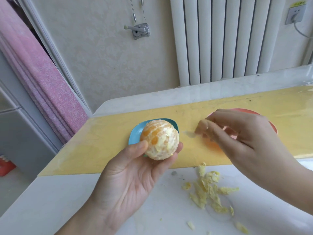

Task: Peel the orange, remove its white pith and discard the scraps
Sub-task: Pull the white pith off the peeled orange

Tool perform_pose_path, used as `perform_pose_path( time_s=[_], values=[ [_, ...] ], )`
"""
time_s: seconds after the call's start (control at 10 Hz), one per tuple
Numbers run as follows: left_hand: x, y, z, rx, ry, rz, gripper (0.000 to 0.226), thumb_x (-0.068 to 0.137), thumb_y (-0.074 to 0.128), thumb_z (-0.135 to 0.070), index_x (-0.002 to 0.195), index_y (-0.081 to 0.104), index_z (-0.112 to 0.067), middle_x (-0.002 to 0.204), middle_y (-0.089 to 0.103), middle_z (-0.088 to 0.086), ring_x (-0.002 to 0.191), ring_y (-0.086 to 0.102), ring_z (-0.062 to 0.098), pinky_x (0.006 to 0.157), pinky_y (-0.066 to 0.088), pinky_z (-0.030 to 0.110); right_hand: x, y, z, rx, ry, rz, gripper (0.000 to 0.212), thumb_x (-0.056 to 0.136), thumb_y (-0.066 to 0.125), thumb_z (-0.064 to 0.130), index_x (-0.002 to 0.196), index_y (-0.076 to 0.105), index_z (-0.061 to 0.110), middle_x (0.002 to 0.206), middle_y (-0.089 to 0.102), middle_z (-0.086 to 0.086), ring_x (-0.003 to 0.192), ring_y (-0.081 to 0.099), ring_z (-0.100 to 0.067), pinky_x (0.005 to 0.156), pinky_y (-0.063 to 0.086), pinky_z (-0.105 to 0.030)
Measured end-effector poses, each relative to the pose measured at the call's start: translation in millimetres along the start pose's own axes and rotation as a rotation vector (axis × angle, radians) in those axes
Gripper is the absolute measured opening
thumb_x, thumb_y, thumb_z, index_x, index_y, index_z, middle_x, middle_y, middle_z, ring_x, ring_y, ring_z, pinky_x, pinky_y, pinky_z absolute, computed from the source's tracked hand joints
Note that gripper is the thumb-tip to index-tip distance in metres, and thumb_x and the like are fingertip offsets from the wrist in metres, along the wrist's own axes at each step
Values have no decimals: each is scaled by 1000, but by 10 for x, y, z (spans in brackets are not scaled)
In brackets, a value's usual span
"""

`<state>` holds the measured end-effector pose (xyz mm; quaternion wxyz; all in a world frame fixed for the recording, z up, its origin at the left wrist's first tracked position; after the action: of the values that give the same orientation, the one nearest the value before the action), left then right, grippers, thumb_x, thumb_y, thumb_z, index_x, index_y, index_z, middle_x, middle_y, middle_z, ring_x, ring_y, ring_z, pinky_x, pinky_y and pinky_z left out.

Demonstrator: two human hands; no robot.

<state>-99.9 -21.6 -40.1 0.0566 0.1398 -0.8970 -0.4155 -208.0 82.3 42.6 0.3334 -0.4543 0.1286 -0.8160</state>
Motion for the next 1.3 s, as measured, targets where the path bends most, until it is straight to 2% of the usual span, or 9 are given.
perform_pose_path(
  time_s=[0.2,0.3,0.4,0.5,0.6,0.8,0.9,1.1,1.3],
  values=[
    [-6,32,2,65,59,-94,64,43,92,-4,103,70,5,120,62,25,112,60,41,75,58,40,-15,-29,55,-196,-39,-69,27,66,75,42,60,53,28,59,51,16,73,45,0,65,35,-3],
    [10,9,-6,94,55,-118,70,41,92,-2,107,70,3,127,59,22,120,55,35,76,58,39,-14,11,15,-127,-34,-27,27,71,83,23,70,57,32,72,58,18,78,49,-8,68,38,-12],
    [22,65,-5,136,49,-62,64,46,91,-3,106,71,1,124,62,19,116,59,31,80,57,37,-23,29,1,-43,-27,-10,16,81,69,17,83,71,33,82,63,22,90,56,-4,68,40,-8],
    [18,86,-8,170,52,-33,58,49,90,-5,104,72,-2,121,65,16,115,60,29,81,56,35,-22,47,-28,32,12,6,19,83,58,26,91,73,35,84,66,22,92,58,0,71,41,-7],
    [18,91,-16,163,62,-27,60,49,90,-5,106,71,-1,124,62,18,121,55,31,83,56,36,-27,29,-28,20,32,-4,5,75,74,42,74,70,42,74,65,20,87,58,-1,72,42,-11],
    [43,72,-36,162,82,-38,60,48,91,-7,105,72,0,123,63,18,118,58,31,81,56,35,-23,1,27,-10,17,-20,27,65,79,49,63,57,34,75,58,13,75,53,-11,64,40,-16],
    [44,39,-43,174,98,-70,58,44,92,-7,99,74,-2,118,67,16,112,63,29,79,57,34,-25,28,45,34,-13,-2,25,71,72,29,65,48,33,78,59,10,69,59,-14,62,44,-23],
    [50,-42,-56,161,111,-121,63,38,94,-5,97,74,1,117,66,19,110,64,30,78,58,37,-47,137,-8,88,14,82,33,74,79,8,71,54,29,76,68,15,75,66,3,69,49,-10],
    [65,-105,-45,389,92,-148,58,37,94,-39,90,79,-20,107,72,5,110,64,22,85,54,29,-32,186,-43,104,25,151,8,86,69,21,86,73,28,82,70,19,80,65,5,75,48,-10]
  ],
)
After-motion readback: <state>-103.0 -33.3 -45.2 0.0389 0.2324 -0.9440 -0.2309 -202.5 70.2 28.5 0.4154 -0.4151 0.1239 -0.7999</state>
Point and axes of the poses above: each hand's wrist, its own x-axis towards the middle knuckle, its own y-axis out of the palm, z = x × y, the point moved 10 cm from there along x, towards the middle knuckle
